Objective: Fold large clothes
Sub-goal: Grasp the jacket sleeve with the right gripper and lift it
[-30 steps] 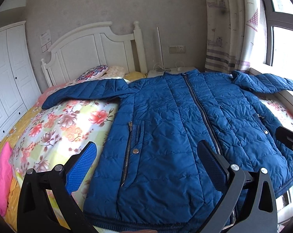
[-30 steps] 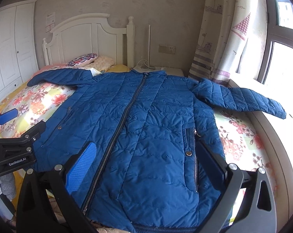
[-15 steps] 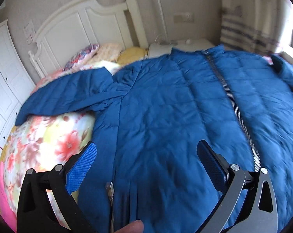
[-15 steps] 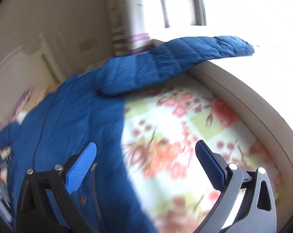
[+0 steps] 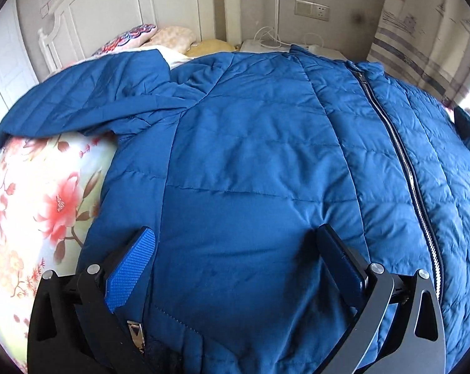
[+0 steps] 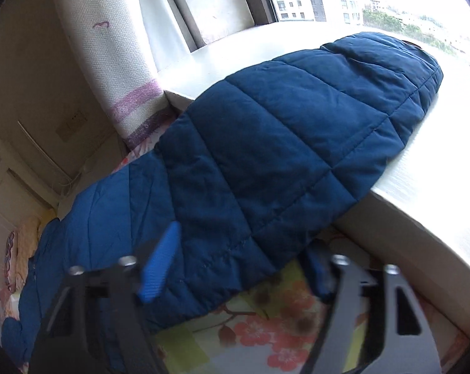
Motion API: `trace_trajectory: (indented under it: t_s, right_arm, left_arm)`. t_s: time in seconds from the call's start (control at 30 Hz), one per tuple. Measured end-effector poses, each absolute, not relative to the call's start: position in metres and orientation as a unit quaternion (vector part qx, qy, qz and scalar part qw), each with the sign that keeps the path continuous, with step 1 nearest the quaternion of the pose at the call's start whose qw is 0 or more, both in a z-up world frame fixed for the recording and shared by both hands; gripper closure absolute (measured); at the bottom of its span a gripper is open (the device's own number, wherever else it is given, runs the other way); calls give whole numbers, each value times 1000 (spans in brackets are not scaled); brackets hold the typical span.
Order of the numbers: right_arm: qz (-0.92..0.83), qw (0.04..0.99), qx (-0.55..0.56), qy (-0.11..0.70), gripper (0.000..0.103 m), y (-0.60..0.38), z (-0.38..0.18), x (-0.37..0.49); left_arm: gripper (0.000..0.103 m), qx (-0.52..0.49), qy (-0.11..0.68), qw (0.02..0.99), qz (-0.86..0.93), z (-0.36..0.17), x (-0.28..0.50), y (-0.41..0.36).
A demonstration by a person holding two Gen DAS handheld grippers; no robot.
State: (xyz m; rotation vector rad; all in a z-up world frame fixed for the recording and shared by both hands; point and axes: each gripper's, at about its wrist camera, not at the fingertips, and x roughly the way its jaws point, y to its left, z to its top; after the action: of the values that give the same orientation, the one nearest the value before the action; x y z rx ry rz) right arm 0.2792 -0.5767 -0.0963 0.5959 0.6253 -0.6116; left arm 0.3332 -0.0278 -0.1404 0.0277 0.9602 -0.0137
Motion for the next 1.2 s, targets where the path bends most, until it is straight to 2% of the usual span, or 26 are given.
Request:
trace_trajectory:
  t_s: [0.03, 0.07, 0.23, 0.33, 0.4, 0.43, 0.5, 0.53, 0.57, 0.63, 0.67, 0.73, 0.8, 0.93, 1.03, 1.2]
  right_arm:
    - [-283, 880, 258, 282, 87, -564, -85, 283]
    - [-268, 899, 223, 264, 91, -547, -72, 286]
    - [-120, 968, 28, 220, 92, -407, -21, 317]
    - [-14, 968, -41, 245, 92, -325, -33, 338]
    - [39, 953, -64, 293, 91, -280, -56, 350]
    - [64, 935, -74, 342, 85, -261, -78, 363]
    - [90, 903, -74, 414, 65, -244, -120, 376]
    - [92, 892, -74, 436, 51, -242, -133, 379]
    - [90, 896, -75, 427, 46, -242, -133, 376]
    - [109, 889, -41, 443, 27, -252, -126, 373]
    - [116, 886, -11, 448, 26, -263, -119, 368]
    - [107, 892, 28, 438, 25, -277, -103, 349]
    - [83, 911, 73, 396, 25, -305, -86, 317]
    - [-13, 920, 203, 336, 25, -401, -75, 288]
    - [-60, 888, 312, 333, 24, -458, -95, 277]
    - [-79, 847, 388, 355, 24, -490, -140, 299]
  left_arm:
    - [4, 12, 463, 886, -8, -140, 334, -27]
    - [4, 12, 462, 887, -9, -140, 334, -28]
    - [4, 11, 459, 888, -10, -140, 333, -28]
    - [4, 7, 458, 889, -12, -139, 334, -27]
    - [4, 4, 457, 889, -14, -139, 334, -26]
    - [4, 3, 457, 889, -14, -139, 333, -26]
    - [4, 3, 456, 890, -15, -138, 333, -25]
    - [4, 3, 456, 890, -15, -138, 332, -25]
    - [4, 3, 456, 890, -15, -139, 332, -25]
    - [4, 2, 455, 891, -16, -138, 332, -25]
    - [4, 1, 455, 890, -16, -138, 332, -25]
    - [4, 3, 454, 891, -15, -138, 332, -26]
    - [4, 4, 453, 891, -15, -138, 331, -26]
    - [4, 5, 452, 892, -14, -138, 331, -26]
    - [4, 9, 452, 892, -12, -138, 330, -27]
    - [4, 10, 452, 892, -12, -138, 330, -27]
